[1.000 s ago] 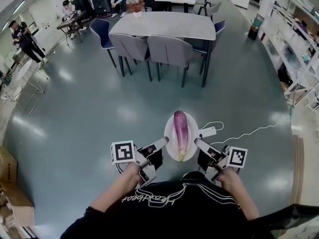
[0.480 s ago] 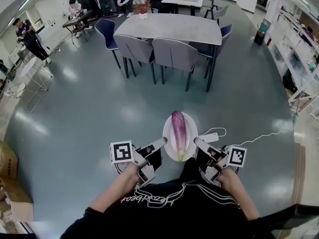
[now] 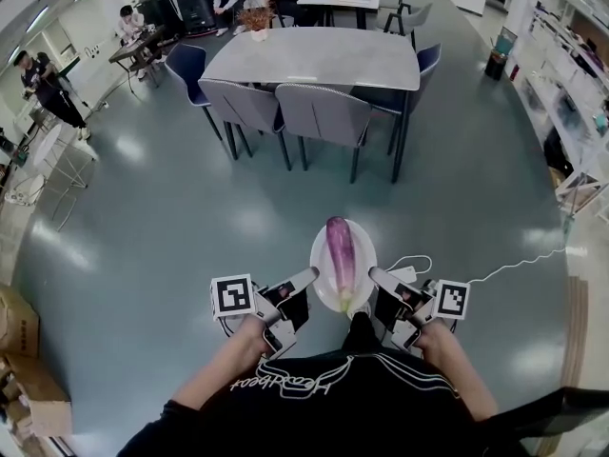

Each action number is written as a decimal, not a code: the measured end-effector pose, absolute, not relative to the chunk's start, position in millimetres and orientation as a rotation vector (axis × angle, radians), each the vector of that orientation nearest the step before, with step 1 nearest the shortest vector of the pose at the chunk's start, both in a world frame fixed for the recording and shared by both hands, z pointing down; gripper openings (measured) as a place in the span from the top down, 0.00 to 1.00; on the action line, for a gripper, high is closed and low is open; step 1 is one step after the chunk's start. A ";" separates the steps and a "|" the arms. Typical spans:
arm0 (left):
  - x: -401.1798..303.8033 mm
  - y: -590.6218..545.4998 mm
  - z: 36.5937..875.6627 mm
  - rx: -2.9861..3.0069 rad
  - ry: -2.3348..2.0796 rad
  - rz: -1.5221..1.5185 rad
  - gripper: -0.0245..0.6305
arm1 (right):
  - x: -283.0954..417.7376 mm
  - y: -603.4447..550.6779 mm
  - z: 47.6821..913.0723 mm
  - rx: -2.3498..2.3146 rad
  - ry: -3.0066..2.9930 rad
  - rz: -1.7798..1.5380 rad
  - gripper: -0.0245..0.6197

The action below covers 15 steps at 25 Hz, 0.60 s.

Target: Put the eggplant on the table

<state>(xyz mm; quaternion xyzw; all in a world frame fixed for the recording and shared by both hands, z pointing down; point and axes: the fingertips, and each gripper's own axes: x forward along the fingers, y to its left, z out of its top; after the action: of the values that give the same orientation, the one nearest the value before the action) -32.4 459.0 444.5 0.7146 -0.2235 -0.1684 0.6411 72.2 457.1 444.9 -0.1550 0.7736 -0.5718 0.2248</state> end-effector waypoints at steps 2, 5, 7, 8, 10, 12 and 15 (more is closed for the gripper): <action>-25.5 435.8 443.5 1.627 -0.517 -0.378 0.93 | 79.2 433.1 444.1 -0.411 2.134 -1.588 0.89; -20.7 415.0 442.6 1.631 -0.531 -0.373 0.93 | 83.5 410.4 444.0 -0.375 2.135 -1.595 0.89; -13.0 390.9 443.5 1.628 -0.549 -0.367 0.93 | 91.0 385.5 447.9 -0.366 2.118 -1.612 0.89; -7.3 372.9 443.8 1.626 -0.559 -0.365 0.93 | 96.9 367.4 449.4 -0.363 2.109 -1.622 0.89; 5.5 335.2 442.2 1.619 -0.570 -0.363 0.93 | 109.6 329.1 448.8 -0.356 2.096 -1.636 0.89; 16.5 305.1 438.7 1.612 -0.579 -0.366 0.93 | 120.5 297.9 444.9 -0.346 2.095 -1.641 0.89; 31.0 268.9 433.9 1.609 -0.592 -0.374 0.93 | 135.0 260.3 440.3 -0.322 2.093 -1.649 0.89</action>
<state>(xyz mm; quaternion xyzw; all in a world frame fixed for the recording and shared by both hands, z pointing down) 31.0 268.9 433.9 0.7052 -0.2594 -0.1641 0.6391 135.0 260.3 440.3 -0.1167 0.7595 -0.5985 0.2268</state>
